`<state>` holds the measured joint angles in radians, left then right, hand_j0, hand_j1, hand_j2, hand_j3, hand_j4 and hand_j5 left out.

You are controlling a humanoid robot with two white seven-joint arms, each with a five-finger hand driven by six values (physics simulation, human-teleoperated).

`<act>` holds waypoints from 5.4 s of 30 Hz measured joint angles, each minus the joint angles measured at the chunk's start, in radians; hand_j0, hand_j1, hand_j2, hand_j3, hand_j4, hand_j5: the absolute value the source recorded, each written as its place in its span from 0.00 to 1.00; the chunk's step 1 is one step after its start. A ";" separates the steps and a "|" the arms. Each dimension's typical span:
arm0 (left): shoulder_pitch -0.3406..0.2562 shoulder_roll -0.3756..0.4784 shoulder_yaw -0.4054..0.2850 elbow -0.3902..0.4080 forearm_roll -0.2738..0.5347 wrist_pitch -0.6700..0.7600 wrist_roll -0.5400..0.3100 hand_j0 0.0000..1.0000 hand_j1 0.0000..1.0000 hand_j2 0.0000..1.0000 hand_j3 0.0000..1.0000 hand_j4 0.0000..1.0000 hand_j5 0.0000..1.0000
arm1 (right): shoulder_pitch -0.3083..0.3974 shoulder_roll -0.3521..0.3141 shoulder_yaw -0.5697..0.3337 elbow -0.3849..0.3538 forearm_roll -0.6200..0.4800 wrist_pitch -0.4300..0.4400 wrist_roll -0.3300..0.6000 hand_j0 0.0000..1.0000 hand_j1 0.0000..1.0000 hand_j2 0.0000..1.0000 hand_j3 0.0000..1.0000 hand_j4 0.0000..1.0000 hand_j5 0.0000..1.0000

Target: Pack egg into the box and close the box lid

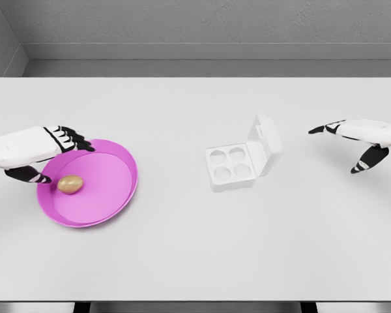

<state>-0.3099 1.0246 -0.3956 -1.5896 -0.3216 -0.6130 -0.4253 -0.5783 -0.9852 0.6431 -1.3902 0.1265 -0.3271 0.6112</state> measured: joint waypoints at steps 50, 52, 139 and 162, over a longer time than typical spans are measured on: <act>0.084 -0.031 0.001 0.042 -0.036 0.000 0.009 0.83 0.83 0.83 0.83 0.83 0.83 | -0.058 0.048 0.040 0.058 0.028 -0.087 0.000 1.00 1.00 1.00 1.00 1.00 1.00; 0.083 -0.039 0.001 0.050 -0.036 0.000 0.009 0.83 0.83 0.83 0.83 0.83 0.83 | -0.060 0.049 0.039 0.058 0.028 -0.087 0.000 1.00 1.00 1.00 1.00 1.00 1.00; 0.120 -0.081 0.000 0.093 -0.041 0.000 0.019 0.34 0.34 0.34 0.34 0.34 0.34 | -0.061 -0.023 0.037 0.055 0.026 -0.089 0.000 1.00 1.00 1.00 1.00 1.00 1.00; 0.106 -0.108 0.014 -0.021 -0.022 -0.002 0.015 0.31 0.31 0.31 0.31 0.31 0.31 | -0.064 -0.032 0.038 0.056 0.026 -0.089 0.000 1.00 1.00 1.00 1.00 1.00 1.00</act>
<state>-0.2040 0.9167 -0.3816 -1.6111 -0.3432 -0.6154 -0.4106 -0.6427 -1.0169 0.6809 -1.3342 0.1529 -0.4160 0.6112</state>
